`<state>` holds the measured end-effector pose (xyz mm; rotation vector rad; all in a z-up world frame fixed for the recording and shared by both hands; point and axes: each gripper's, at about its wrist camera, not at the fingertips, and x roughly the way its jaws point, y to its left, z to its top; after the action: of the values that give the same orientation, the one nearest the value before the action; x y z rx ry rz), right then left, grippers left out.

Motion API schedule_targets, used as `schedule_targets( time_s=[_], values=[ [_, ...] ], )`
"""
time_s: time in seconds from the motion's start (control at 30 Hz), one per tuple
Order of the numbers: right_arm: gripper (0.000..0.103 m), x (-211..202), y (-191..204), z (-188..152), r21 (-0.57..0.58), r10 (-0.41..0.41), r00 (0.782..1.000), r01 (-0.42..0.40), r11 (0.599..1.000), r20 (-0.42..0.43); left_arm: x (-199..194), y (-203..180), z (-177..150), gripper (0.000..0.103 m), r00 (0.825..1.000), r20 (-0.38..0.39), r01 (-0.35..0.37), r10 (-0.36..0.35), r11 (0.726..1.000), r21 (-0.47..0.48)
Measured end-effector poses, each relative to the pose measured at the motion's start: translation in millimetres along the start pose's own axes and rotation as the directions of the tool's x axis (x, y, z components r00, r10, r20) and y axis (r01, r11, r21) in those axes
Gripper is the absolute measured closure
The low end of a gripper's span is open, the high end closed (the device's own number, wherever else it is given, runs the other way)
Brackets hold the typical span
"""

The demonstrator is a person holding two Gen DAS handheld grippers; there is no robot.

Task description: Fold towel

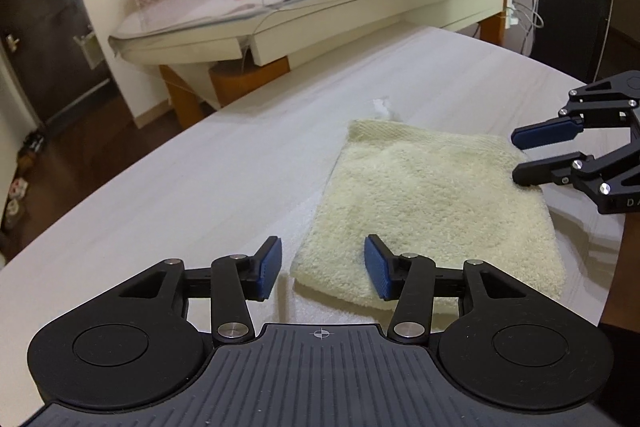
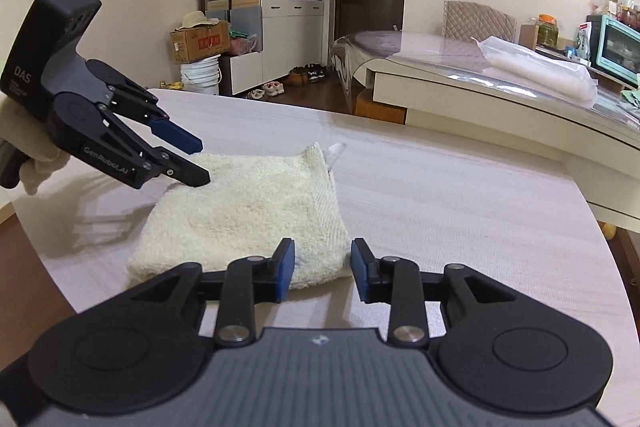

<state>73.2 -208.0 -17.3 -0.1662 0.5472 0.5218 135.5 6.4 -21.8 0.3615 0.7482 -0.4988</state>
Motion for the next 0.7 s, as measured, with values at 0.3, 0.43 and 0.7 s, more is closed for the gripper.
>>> schedule_targets(
  time_s=[0.3, 0.43, 0.7],
  values=[
    [0.059, 1, -7, 2, 0.024, 0.005, 1.000, -0.004, 1.000, -0.020, 1, 1, -2, 0.049, 1.000, 0.004, -0.012, 0.012, 0.999, -0.039],
    [0.057, 1, -8, 0, 0.035, -0.006, 1.000, 0.006, 0.999, -0.017, 2, 3, -3, 0.047, 1.000, 0.005, -0.013, 0.013, 0.999, -0.051],
    [0.058, -14, 0, 7, -0.003, -0.040, 0.998, 0.041, 0.999, 0.047, -8, 1, -5, 0.050, 0.999, 0.027, -0.032, 0.035, 0.996, -0.087]
  ],
)
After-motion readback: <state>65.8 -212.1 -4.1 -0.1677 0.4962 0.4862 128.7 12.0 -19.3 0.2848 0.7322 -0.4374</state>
